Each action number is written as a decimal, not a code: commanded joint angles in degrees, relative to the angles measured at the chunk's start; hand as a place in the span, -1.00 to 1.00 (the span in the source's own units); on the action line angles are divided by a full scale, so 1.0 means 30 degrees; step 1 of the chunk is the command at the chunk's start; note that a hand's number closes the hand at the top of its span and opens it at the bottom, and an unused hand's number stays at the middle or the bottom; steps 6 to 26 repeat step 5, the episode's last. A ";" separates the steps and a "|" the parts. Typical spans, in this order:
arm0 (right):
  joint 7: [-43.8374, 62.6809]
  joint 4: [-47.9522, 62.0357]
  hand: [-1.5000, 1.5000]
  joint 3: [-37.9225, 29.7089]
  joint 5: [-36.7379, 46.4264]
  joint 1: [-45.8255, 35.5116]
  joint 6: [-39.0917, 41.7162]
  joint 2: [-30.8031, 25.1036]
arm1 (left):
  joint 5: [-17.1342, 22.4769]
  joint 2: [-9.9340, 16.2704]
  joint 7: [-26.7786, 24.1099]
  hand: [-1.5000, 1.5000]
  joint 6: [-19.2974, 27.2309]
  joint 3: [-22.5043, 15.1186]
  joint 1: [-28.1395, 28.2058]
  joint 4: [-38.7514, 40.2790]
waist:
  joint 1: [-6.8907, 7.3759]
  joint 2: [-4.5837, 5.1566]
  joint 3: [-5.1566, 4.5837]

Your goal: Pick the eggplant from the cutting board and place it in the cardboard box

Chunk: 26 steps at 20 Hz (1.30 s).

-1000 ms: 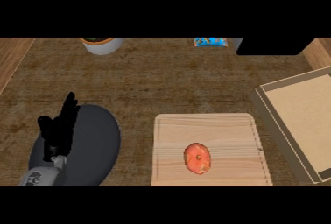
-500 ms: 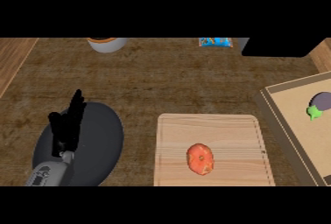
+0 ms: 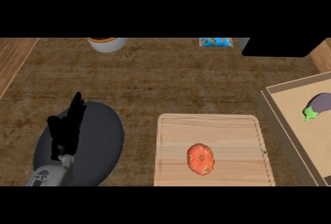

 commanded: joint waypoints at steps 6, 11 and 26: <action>-0.0473 0.2001 -1.00 -0.1444 -0.4213 -0.0859 0.8047 -0.1069 | 0.0231 0.0517 0.0249 0.00 -0.0355 0.0513 -0.0538 0.0141 | 0.0060 0.0127 0.0028; -0.0473 0.2001 -1.00 -0.1444 -0.4213 -0.0859 0.8047 -0.1069 | 0.0231 0.0517 0.0249 0.00 -0.0355 0.0513 -0.0538 0.0141 | 0.0060 0.0127 0.0028; -0.0473 0.2001 -1.00 -0.1444 -0.4213 -0.0859 0.8047 -0.1069 | 0.0231 0.0517 0.0249 0.00 -0.0355 0.0513 -0.0538 0.0141 | 0.0060 0.0127 0.0028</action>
